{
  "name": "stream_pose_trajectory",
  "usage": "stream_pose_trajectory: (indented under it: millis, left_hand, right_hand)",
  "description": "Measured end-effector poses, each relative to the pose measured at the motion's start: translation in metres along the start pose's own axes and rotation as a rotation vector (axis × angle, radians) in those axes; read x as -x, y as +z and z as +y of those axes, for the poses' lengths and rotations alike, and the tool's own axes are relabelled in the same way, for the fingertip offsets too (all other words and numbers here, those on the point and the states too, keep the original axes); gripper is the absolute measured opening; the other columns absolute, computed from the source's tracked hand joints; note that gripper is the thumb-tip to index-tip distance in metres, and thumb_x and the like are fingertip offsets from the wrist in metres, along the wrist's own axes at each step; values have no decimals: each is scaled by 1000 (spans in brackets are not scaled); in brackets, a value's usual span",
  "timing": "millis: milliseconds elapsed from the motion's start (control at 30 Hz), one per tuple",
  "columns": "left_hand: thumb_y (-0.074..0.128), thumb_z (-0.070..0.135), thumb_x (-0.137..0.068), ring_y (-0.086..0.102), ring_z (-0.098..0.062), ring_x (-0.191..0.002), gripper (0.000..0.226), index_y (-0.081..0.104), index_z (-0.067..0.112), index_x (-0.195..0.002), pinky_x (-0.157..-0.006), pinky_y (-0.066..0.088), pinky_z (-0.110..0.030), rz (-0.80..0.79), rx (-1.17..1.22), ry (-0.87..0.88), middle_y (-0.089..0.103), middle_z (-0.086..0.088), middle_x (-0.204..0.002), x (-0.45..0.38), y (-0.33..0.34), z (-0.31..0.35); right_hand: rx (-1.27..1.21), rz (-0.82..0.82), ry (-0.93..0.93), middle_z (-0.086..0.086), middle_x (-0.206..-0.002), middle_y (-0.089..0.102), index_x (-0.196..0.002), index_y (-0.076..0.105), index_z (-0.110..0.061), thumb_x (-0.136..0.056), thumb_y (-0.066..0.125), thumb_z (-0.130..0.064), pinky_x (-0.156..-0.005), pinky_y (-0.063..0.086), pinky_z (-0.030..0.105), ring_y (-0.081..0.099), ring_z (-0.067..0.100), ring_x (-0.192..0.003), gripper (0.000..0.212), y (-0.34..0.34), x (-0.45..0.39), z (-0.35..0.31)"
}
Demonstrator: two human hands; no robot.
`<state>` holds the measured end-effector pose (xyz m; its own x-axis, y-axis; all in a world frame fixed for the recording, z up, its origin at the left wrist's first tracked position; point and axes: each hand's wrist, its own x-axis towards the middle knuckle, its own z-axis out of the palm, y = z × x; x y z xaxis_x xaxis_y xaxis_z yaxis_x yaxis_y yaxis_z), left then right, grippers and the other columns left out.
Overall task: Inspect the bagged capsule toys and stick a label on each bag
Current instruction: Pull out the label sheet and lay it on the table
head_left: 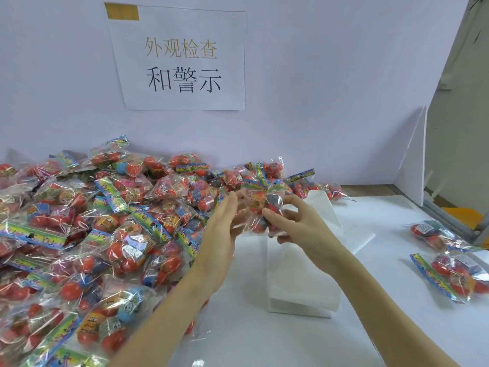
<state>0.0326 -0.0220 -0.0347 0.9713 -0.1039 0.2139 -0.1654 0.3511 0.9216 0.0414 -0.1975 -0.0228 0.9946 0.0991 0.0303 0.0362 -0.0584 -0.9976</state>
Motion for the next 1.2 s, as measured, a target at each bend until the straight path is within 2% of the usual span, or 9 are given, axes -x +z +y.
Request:
stream_pose_trajectory:
  millis: [100,233,333,500,667,767,867,1100,1200]
  left_hand:
    - [68,45,-95,76,-25,-99,34,73,21,-117,-83,60,-28,21,-129,-38,78,-4,-107,1,-1,-4]
    - [67,20,-101,71,-17,-87,10,73,18,-109,-79,57,-30,59,-215,-30,75,-2,-94,0,-7,-11]
    - [70,24,-99,71,-24,-97,16,74,26,-115,-76,56,-30,-21,-206,-57,75,-6,-107,0,-8,-6]
    - [62,32,-104,74,-27,-89,20,76,23,-116,-79,60,-43,37,-167,-55,78,-11,-104,1,-4,-7]
    - [63,32,-102,75,-20,-81,25,83,18,-99,-71,57,-20,88,-137,-39,80,-11,-95,1,-3,-5]
    - [64,31,-101,75,-22,-78,29,81,7,-96,-68,58,-25,168,-103,-50,79,-15,-92,-1,-5,-7]
    - [64,28,-102,77,-23,-80,30,79,3,-94,-67,61,-27,234,-77,-57,80,-13,-92,-3,-7,-8]
    - [53,11,-105,76,-26,-95,29,77,25,-112,-76,62,-33,26,-129,-58,78,-10,-106,-2,-8,-9]
    - [61,31,-105,77,-28,-85,21,78,18,-106,-70,61,-28,-49,-173,-55,79,-11,-101,1,-5,-6]
  right_hand:
    - [99,-28,-19,8,-88,75,-120,59,-14,-92,77,-33,-67,54,31,70,18,-75,38,-1,2,0]
    - [82,-79,-9,6,-93,76,-112,61,-15,-94,59,-61,-77,60,35,73,22,-82,49,3,3,0]
    - [151,107,-168,0,-81,72,-95,69,-17,-103,60,-41,-84,57,46,67,17,-77,27,5,-1,3]
    - [135,133,-247,4,-88,78,-85,79,-18,-97,74,-21,-78,59,32,73,20,-84,13,6,-2,5]
    - [12,117,-181,20,-93,76,-93,79,-7,-99,70,-27,-78,56,43,68,33,-69,22,5,-1,2]
    - [51,24,-126,10,-103,79,-113,75,-19,-99,64,-42,-83,59,37,75,24,-90,28,2,1,-3]
    - [42,-100,-59,9,-100,79,-119,71,-20,-87,68,-54,-74,60,32,73,22,-81,47,-3,2,-6]
    - [143,105,-182,-1,-78,76,-93,79,-20,-92,74,-42,-62,49,24,63,9,-63,22,-3,-1,-2]
    - [277,147,-255,-11,-62,65,-82,78,-23,-97,71,-39,-58,44,22,52,8,-55,23,-1,-1,0]
